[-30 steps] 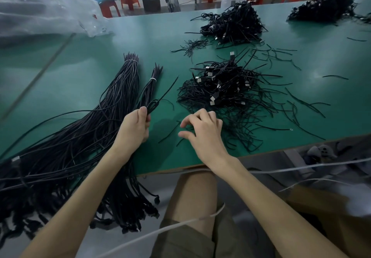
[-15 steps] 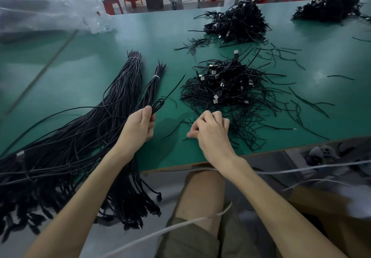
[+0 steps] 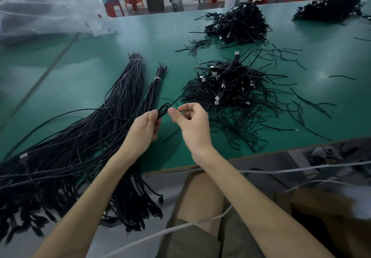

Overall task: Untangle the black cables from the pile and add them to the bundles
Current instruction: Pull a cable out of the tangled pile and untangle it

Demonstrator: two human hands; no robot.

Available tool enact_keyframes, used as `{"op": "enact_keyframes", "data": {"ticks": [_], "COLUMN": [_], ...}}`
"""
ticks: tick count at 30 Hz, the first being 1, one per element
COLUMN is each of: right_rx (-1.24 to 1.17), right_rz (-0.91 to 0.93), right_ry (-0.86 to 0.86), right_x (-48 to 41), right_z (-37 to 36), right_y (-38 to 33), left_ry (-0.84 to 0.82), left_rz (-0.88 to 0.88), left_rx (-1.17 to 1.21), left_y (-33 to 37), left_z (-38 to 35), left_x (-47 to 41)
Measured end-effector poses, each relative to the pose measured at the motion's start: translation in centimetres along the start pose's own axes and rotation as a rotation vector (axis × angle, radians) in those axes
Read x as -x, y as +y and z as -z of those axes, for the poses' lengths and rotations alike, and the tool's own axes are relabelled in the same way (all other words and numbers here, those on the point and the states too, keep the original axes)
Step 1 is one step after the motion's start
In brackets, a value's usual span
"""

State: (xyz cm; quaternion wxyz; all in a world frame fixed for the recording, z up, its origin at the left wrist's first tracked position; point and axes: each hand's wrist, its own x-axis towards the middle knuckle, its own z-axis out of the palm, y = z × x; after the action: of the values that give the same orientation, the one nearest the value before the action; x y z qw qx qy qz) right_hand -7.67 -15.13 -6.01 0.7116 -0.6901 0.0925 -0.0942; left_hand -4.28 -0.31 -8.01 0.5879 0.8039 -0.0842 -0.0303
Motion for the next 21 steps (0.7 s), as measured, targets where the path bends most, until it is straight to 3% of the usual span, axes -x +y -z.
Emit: {"op": "enact_keyframes", "data": {"ticks": [10, 21], "right_rx": [-0.059, -0.128], "right_rz": [-0.105, -0.077], "right_ry": [0.076, -0.062], "right_x": [-0.1, -0.1], "right_z": [-3.1, -2.1], "right_y": [1.2, 2.1], "left_ry": [-0.056, -0.071], "left_rz": [-0.066, -0.047], "left_rx": [0.036, 0.044], "left_y": [0.3, 0.8], "left_z": [-0.1, 0.2], "left_x": [0.4, 0.8]}}
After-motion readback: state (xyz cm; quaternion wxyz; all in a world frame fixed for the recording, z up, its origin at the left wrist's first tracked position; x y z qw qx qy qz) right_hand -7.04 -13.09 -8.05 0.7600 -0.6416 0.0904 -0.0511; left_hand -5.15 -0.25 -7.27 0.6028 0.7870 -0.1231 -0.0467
